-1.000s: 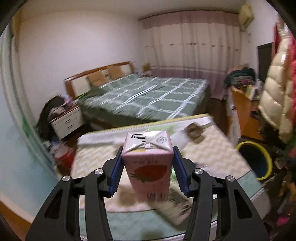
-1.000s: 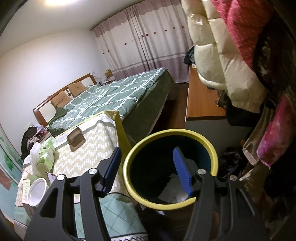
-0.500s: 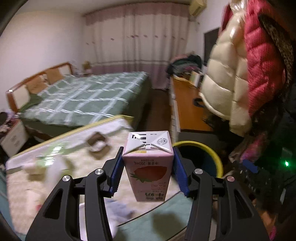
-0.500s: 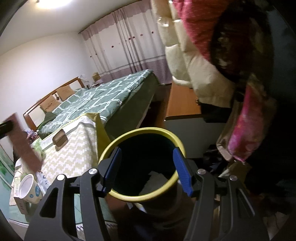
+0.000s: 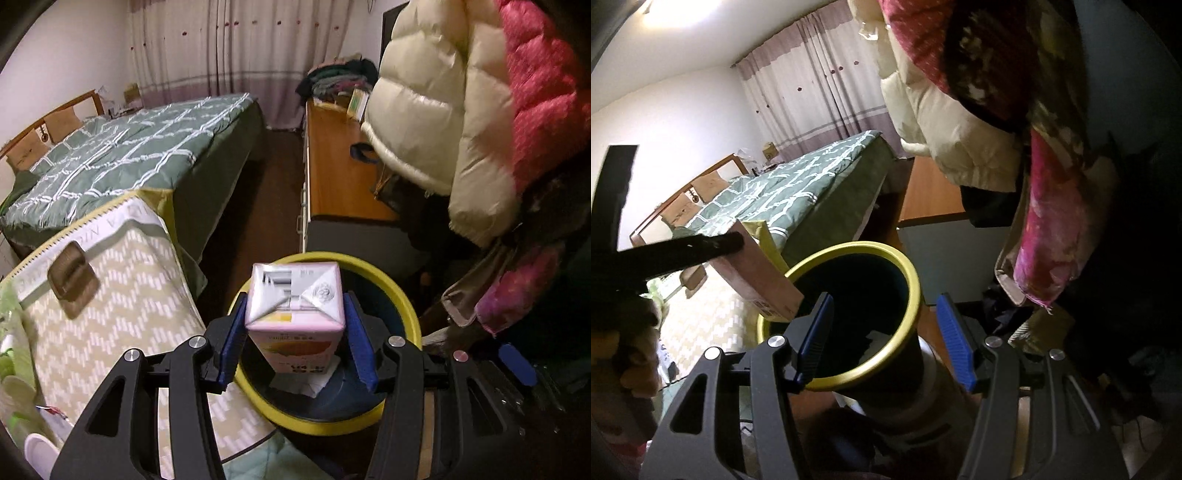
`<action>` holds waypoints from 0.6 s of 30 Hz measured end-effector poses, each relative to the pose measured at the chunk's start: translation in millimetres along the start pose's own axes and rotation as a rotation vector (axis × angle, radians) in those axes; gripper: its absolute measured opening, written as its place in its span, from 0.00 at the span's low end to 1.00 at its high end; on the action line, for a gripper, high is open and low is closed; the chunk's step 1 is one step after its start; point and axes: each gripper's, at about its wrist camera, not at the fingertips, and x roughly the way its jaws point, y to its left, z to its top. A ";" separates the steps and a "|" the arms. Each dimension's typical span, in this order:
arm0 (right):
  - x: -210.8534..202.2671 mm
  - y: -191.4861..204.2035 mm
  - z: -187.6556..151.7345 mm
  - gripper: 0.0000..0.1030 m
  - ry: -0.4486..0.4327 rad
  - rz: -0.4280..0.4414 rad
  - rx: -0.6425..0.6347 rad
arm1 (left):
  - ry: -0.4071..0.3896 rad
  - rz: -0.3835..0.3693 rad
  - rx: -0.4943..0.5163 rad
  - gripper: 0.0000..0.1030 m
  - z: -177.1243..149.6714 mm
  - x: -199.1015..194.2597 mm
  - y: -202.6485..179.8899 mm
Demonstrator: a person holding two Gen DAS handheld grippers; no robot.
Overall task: Collect trash
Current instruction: 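Carry the milk carton over the bin and open the left gripper, then grasp the white mesh foam sleeve with the right gripper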
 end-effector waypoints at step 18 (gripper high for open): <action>5.1 78.6 -12.8 0.58 0.045 0.087 -0.124 | -0.242 0.142 -0.108 0.95 -68.1 -188.7 101.9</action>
